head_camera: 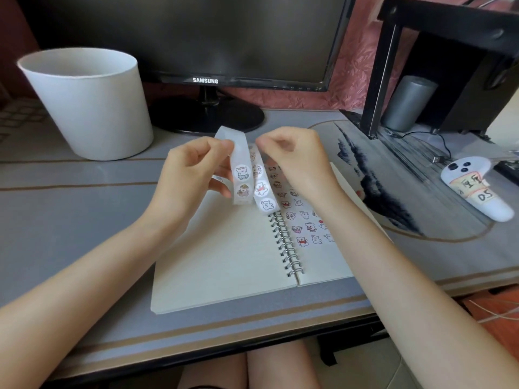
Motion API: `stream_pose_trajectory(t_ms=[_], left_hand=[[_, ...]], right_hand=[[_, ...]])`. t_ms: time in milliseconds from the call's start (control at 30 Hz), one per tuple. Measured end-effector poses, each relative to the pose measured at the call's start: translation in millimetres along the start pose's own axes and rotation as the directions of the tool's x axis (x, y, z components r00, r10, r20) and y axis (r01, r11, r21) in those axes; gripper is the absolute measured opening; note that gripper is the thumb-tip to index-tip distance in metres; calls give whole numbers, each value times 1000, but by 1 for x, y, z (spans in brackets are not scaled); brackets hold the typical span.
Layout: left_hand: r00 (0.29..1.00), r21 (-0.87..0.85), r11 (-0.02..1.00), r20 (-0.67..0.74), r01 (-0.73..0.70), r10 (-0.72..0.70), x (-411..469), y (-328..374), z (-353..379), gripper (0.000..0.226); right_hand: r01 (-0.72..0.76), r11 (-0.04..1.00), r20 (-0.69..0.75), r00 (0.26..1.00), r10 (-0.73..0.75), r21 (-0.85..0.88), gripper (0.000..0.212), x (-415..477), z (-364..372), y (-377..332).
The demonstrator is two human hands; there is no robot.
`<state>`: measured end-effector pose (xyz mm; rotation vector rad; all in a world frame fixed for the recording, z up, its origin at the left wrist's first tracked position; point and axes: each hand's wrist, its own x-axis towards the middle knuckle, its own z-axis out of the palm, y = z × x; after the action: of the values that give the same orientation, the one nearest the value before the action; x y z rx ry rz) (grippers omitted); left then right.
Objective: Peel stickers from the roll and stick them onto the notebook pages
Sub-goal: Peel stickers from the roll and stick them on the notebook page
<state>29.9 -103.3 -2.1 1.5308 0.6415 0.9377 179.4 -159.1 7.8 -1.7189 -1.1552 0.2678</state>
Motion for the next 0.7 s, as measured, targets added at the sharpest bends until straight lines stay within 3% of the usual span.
stream_pose_trajectory(t_ms=[100, 200, 400, 700], left_hand=[[1000, -5, 1000, -3, 6, -6, 0, -1, 0, 22], [1000, -19, 1000, -7, 4, -4, 0, 0, 0, 22], [1000, -51, 999, -9, 1, -1, -1, 1, 2, 20], [998, -104, 993, 35, 57, -53, -2, 3, 3, 31]], right_hand=[[100, 993, -88, 992, -94, 64, 14, -14, -9, -10], [116, 989, 1, 993, -117, 93, 13, -30, -19, -21], [74, 987, 133, 987, -93, 142, 15, -45, -15, -16], [31, 960, 68, 996, -52, 279, 13, -38, -9, -12]])
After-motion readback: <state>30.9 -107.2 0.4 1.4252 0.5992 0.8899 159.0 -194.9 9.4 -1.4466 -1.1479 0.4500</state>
